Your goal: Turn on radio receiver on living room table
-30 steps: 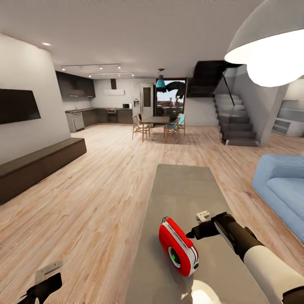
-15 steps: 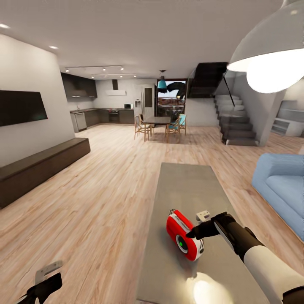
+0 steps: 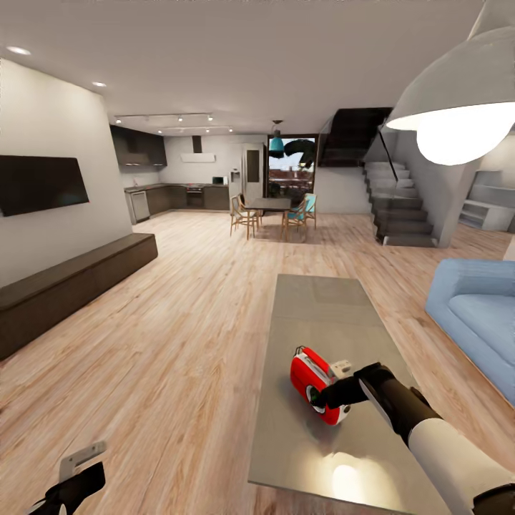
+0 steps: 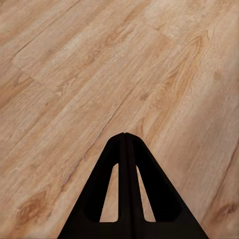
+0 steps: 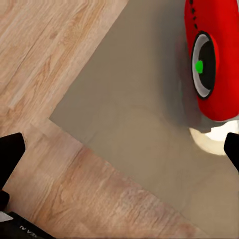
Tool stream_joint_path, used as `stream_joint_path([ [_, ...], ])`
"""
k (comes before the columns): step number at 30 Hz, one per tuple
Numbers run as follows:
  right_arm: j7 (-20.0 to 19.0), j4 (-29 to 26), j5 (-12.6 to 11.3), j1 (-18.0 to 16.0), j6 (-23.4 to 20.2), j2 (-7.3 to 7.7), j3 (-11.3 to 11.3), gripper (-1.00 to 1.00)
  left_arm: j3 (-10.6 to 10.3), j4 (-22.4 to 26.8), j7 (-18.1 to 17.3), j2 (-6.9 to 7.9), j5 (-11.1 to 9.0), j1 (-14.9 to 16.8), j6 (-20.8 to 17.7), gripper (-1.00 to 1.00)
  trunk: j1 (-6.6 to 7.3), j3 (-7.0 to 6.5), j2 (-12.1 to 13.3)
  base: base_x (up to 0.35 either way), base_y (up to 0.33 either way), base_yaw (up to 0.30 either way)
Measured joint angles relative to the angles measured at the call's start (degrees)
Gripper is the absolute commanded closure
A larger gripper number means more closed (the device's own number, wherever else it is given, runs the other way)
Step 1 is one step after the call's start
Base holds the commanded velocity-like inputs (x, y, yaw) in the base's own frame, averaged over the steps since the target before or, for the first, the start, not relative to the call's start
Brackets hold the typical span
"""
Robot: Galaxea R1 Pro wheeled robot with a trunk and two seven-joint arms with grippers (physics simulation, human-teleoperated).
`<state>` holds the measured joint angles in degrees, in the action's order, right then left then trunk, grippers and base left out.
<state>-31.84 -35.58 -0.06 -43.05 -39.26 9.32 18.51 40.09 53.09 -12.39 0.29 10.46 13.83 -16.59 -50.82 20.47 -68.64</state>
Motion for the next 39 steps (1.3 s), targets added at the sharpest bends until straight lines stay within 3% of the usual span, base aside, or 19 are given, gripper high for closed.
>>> stream_joint_path([
  [3,0.1,4.3,0.0,0.1,4.7,-0.39,0.0,-1.0,-0.1,-0.1,0.0,-0.02,0.0,0.0,0.0,1.0,0.0,0.0,0.0,-0.012,0.008,0.0],
  [6,1.7,11.0,0.0,0.1,12.3,-0.73,0.0,-1.0,-0.2,-0.1,0.0,-0.03,0.0,0.0,-0.1,1.0,0.0,0.0,0.0,-0.004,0.003,0.0],
  [9,6.6,20.5,-0.1,0.2,21.0,-1.76,-0.1,-1.0,-0.3,-1.4,0.1,-0.01,0.1,0.0,-0.1,1.0,0.0,0.01,0.0,-0.001,0.001,0.0],
  [12,11.0,30.0,-0.2,0.2,29.9,-2.23,-0.2,-1.0,-0.8,-6.9,0.1,0.69,1.2,0.0,0.4,1.0,0.0,0.0,0.0,0.0,0.0,0.0],
  [14,13.7,36.0,-0.2,0.3,37.0,-2.36,-0.2,-1.0,-1.5,-12.7,0.1,2.0,4.7,0.0,3.3,1.0,0.0,0.01,0.0,0.0,0.0,0.0],
  [15,14.3,36.8,-0.3,0.5,38.3,-2.37,-0.3,-1.0,-1.7,-14.3,0.1,2.29,5.9,0.0,4.5,1.0,0.0,0.0,0.0,0.0,0.0,0.0],
  [17,16.1,38.7,-0.2,2.2,41.2,-2.32,-0.3,-1.0,-2.1,-21.6,0.2,3.07,10.7,-0.1,10.4,1.0,0.0,0.01,0.0,0.0,0.0,0.0],
  [21,19.5,39.8,-0.4,7.6,43.1,-2.29,-0.3,-1.0,-2.5,-39.3,0.6,5.69,18.7,0.0,23.1,1.0,0.0,0.01,0.0,0.0,0.0,0.0],
  [24,21.0,39.9,-0.5,10.7,43.3,-2.29,-0.3,-1.0,-2.6,-46.9,0.8,7.77,21.5,-0.1,28.4,1.0,0.0,0.01,0.0,0.0,0.0,0.0],
  [28,21.8,40.0,-0.5,14.7,43.4,-2.29,-0.4,-1.0,-2.6,-53.0,3.6,10.15,22.6,-0.3,30.7,1.0,0.0,0.01,0.0,0.0,0.0,0.0],
  [31,21.9,40.0,-0.5,17.2,43.3,-2.29,-0.3,-1.0,-2.6,-56.2,6.6,10.63,22.8,-0.7,31.0,1.0,0.0,0.01,0.0,0.0,0.0,0.0],
  [36,22.0,40.0,-0.4,19.8,43.0,-2.29,-0.3,-1.0,-2.6,-57.5,8.7,10.37,22.8,-1.5,31.0,1.0,0.0,0.0,0.0,0.0,0.0,0.0],
  [39,21.9,40.0,-0.3,20.2,42.9,-2.41,-0.2,-1.0,-2.5,-57.7,8.7,8.82,22.6,-1.6,30.9,1.0,0.0,0.0,0.0,0.0,0.0,0.0],
])
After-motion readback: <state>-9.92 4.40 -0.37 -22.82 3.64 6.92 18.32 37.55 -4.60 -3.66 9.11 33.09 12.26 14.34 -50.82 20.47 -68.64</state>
